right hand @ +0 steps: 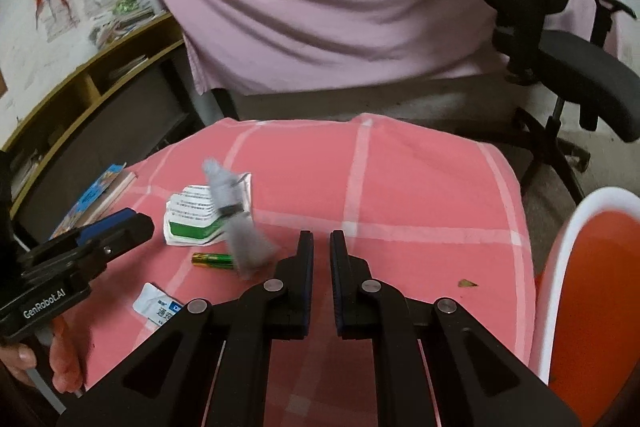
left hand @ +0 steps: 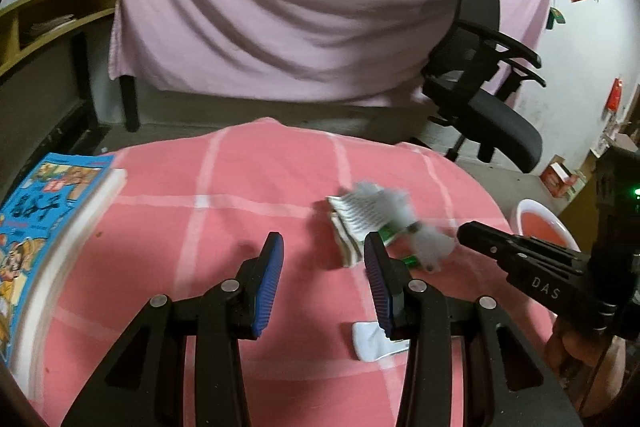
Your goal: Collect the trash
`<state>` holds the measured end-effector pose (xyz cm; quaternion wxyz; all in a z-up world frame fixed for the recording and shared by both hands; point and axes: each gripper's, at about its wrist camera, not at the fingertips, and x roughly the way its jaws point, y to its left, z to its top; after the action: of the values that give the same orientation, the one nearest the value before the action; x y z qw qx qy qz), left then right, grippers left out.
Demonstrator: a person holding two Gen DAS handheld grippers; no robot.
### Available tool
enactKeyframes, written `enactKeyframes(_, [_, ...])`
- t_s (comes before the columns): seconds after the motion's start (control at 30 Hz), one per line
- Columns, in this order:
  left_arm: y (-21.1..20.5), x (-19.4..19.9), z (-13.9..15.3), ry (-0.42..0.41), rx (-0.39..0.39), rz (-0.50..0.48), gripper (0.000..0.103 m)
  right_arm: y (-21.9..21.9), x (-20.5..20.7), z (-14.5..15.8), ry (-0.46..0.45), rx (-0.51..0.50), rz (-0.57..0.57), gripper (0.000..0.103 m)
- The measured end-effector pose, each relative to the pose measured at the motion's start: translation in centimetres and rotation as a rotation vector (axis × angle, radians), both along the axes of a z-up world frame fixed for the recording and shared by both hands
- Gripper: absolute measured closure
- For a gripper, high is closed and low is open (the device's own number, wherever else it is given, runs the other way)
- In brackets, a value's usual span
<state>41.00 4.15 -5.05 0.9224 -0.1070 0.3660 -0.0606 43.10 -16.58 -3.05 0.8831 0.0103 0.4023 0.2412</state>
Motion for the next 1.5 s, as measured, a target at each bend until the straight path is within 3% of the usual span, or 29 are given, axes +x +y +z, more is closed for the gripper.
enactKeyframes(0.17, [-0.6, 1.7, -0.7, 0.068, -0.004, -0.006, 0.067, 0.5, -0.1, -0.1, -0.002, -0.012, 0.017, 0.096])
enactKeyframes(0.3, [-0.4, 2.8, -1.3, 0.12, -0.022, -0.002, 0.087, 0.2, 0.1, -0.2, 0.007, -0.001, 0.016, 0.096])
enactKeyframes(0.53, [0.0, 2.5, -0.5, 0.08, -0.047, 0.009, 0.103, 0.2, 0.1, -0.4, 0.015, 0.005, 0.014, 0.096])
enactKeyframes(0.67, [0.5, 0.9, -0.3, 0.066, -0.012, 0.067, 0.103, 0.1, 0.3, -0.5, 0.016, 0.01, 0.024, 0.096])
enactKeyframes(0.83, [1.3, 0.0, -0.9, 0.115, -0.031, 0.083, 0.103, 0.7, -0.2, -0.4, 0.013, 0.008, 0.05, 0.095])
enactKeyframes(1.2, [0.5, -2.5, -0.5, 0.136, -0.083, -0.01, 0.103, 1.7, -0.8, -0.9, 0.051, 0.01, 0.123, 0.095])
enactKeyframes(1.33, [0.7, -2.7, -0.3, 0.148, -0.145, -0.044, 0.092, 0.9, -0.5, -1.1, 0.068, 0.039, 0.092, 0.095])
enactKeyframes(1.5, [-0.1, -2.7, 0.2, 0.143, -0.122, -0.076, 0.08, 0.9, -0.5, -0.9, 0.066, 0.05, 0.083, 0.095])
